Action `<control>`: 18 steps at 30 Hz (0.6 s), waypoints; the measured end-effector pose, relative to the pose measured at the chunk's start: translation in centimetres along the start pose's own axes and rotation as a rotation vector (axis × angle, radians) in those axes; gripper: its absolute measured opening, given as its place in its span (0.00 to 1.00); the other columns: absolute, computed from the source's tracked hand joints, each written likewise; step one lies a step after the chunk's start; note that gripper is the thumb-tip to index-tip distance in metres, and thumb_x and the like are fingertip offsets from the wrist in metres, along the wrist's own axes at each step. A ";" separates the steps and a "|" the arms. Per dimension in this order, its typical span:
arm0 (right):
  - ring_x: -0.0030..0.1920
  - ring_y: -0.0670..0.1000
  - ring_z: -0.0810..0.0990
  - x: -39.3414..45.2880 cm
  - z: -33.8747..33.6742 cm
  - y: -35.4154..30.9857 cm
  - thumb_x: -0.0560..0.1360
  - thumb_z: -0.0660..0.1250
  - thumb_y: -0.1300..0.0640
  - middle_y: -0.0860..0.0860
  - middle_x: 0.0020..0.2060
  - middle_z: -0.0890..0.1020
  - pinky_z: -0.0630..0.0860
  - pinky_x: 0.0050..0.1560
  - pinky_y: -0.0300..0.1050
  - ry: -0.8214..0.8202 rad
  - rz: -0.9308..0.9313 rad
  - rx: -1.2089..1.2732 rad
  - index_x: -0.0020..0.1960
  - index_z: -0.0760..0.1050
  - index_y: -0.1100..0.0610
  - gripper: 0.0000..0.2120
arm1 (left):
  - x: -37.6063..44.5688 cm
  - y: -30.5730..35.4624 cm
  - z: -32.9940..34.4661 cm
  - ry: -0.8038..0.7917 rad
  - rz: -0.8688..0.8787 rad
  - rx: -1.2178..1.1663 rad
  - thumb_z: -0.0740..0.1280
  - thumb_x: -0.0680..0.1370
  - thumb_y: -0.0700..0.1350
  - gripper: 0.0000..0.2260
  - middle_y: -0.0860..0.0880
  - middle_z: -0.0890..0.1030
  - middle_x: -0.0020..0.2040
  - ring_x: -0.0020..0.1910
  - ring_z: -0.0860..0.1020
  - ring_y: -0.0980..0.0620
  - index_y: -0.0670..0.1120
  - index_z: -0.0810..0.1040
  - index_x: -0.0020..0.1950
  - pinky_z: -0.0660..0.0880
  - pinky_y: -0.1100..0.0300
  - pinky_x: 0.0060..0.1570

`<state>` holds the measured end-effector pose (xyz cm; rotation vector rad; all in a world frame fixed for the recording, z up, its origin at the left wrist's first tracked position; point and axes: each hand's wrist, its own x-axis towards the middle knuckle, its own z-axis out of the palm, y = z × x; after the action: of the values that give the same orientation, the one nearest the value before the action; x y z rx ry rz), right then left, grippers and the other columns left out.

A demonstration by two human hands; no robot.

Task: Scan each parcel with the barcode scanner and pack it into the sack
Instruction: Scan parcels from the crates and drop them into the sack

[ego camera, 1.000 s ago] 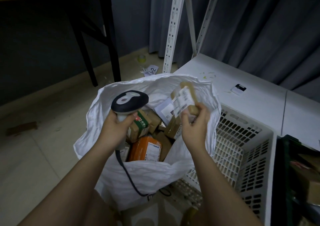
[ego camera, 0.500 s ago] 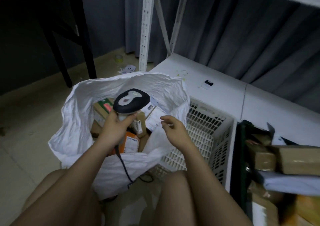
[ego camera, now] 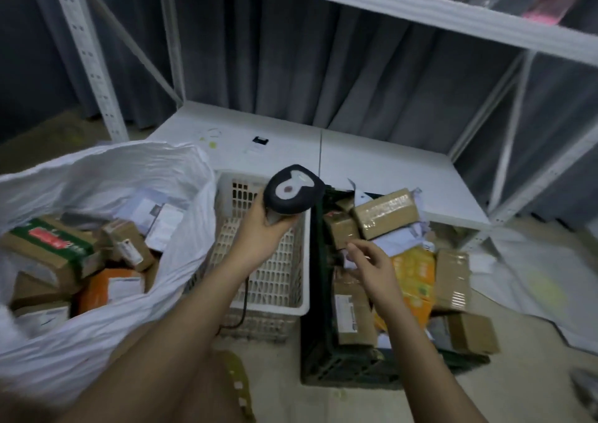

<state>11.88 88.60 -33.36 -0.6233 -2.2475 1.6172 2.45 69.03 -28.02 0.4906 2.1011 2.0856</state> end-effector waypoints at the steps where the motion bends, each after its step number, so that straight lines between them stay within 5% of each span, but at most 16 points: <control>1: 0.50 0.48 0.80 0.2 -1.1 0.4 0.79 0.66 0.55 0.49 0.47 0.82 0.78 0.48 0.41 0.025 -0.007 -0.010 0.50 0.80 0.54 0.04 | 0.0 -0.6 1.2 -0.019 -0.017 0.002 0.71 0.75 0.39 0.24 0.55 0.75 0.61 0.58 0.75 0.61 0.50 0.68 0.68 0.72 0.71 0.56; 3: 0.51 0.50 0.80 1.6 -3.1 1.0 0.78 0.67 0.57 0.51 0.48 0.82 0.75 0.46 0.37 0.089 -0.032 -0.073 0.49 0.79 0.54 0.03 | 0.2 -1.8 3.3 -0.040 -0.063 0.012 0.73 0.74 0.41 0.24 0.54 0.76 0.62 0.62 0.74 0.56 0.52 0.69 0.66 0.72 0.60 0.62; 6: 0.57 0.55 0.77 5.7 -5.2 1.5 0.76 0.69 0.58 0.56 0.55 0.80 0.72 0.53 0.44 0.222 -0.072 -0.248 0.56 0.78 0.58 0.09 | 1.3 -3.2 5.8 -0.035 -0.103 0.049 0.72 0.74 0.43 0.22 0.52 0.76 0.62 0.62 0.75 0.52 0.51 0.70 0.65 0.71 0.54 0.63; 11: 0.72 0.59 0.61 13.3 -6.5 1.0 0.74 0.71 0.46 0.57 0.72 0.64 0.63 0.68 0.52 0.343 0.029 -0.576 0.73 0.64 0.56 0.33 | 3.8 -4.1 7.9 -0.012 -0.123 0.060 0.72 0.74 0.45 0.23 0.51 0.76 0.64 0.62 0.74 0.53 0.48 0.70 0.68 0.70 0.58 0.61; 14: 0.75 0.62 0.53 16.7 -6.6 1.3 0.70 0.68 0.34 0.58 0.76 0.55 0.56 0.71 0.61 0.336 0.162 -0.644 0.78 0.52 0.54 0.47 | 5.0 -4.9 8.7 0.008 -0.149 0.041 0.71 0.75 0.42 0.21 0.55 0.74 0.59 0.59 0.72 0.57 0.52 0.68 0.64 0.69 0.70 0.54; 16: 0.76 0.64 0.50 18.4 -6.3 1.5 0.69 0.65 0.29 0.59 0.77 0.51 0.53 0.72 0.65 0.325 0.267 -0.620 0.79 0.47 0.51 0.50 | 5.4 -5.4 8.9 0.022 -0.153 0.059 0.70 0.76 0.41 0.21 0.55 0.74 0.57 0.58 0.73 0.57 0.50 0.68 0.66 0.68 0.75 0.48; 18: 0.75 0.66 0.52 19.7 -5.9 1.7 0.68 0.63 0.27 0.59 0.77 0.53 0.53 0.72 0.68 0.330 0.369 -0.588 0.79 0.46 0.50 0.50 | 5.8 -5.8 8.9 0.033 -0.164 0.060 0.70 0.76 0.41 0.23 0.53 0.75 0.57 0.58 0.73 0.55 0.47 0.69 0.69 0.68 0.68 0.52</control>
<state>-1.92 103.90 -33.23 -1.4059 -2.4314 0.8561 -0.84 79.40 -33.31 0.2816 2.1479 1.9577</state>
